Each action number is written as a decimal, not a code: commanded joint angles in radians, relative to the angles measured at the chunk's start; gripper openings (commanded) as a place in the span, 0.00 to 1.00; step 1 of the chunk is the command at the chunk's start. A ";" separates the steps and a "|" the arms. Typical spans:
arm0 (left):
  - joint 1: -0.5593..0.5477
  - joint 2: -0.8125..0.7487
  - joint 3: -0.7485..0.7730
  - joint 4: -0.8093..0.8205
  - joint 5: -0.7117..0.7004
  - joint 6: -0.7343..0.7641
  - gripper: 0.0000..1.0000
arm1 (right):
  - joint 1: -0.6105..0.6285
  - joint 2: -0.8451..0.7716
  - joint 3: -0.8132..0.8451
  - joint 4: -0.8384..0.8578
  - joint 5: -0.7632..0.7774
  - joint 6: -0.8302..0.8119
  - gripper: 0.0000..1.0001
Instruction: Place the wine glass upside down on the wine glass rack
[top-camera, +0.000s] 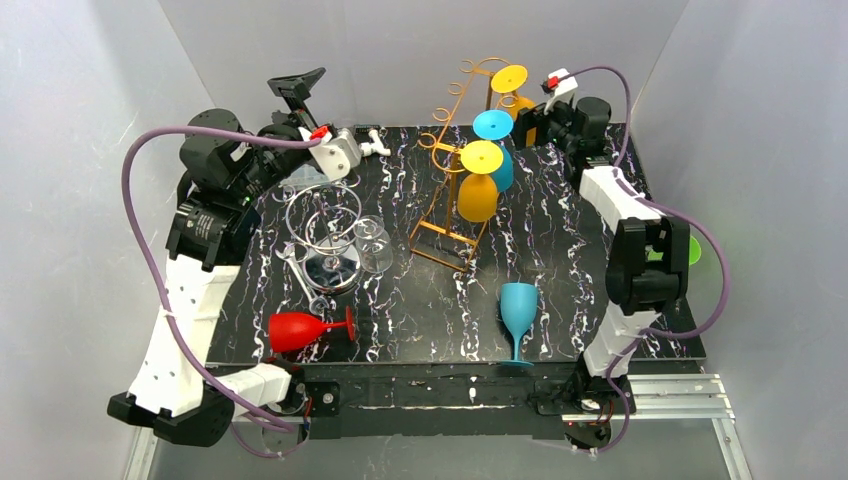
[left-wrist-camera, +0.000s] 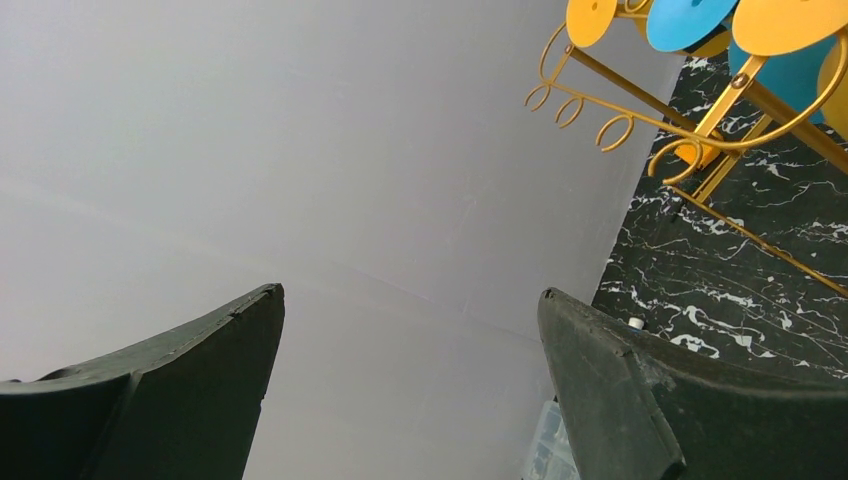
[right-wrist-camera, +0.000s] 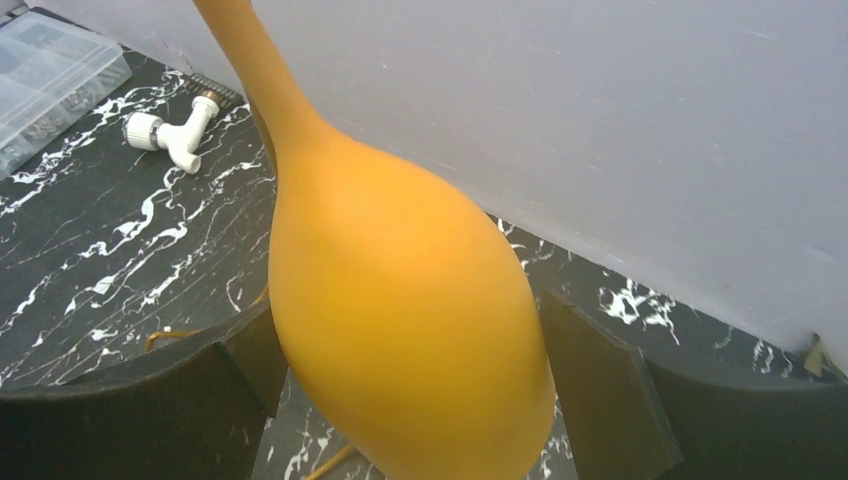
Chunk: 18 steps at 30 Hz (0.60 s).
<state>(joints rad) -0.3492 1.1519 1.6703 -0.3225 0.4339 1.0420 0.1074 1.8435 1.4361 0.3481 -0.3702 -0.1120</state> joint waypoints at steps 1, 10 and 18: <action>-0.002 -0.026 0.002 -0.009 0.020 0.007 0.98 | -0.051 -0.106 -0.039 0.087 0.015 0.046 0.98; -0.001 -0.013 0.035 -0.010 0.032 -0.007 0.98 | -0.064 -0.145 -0.092 0.099 -0.023 0.084 0.98; -0.001 -0.016 0.033 -0.010 0.033 -0.002 0.98 | -0.064 -0.128 -0.097 0.102 -0.034 0.102 0.98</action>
<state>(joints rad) -0.3492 1.1500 1.6714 -0.3229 0.4492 1.0454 0.0475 1.7409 1.3338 0.3859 -0.3962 -0.0330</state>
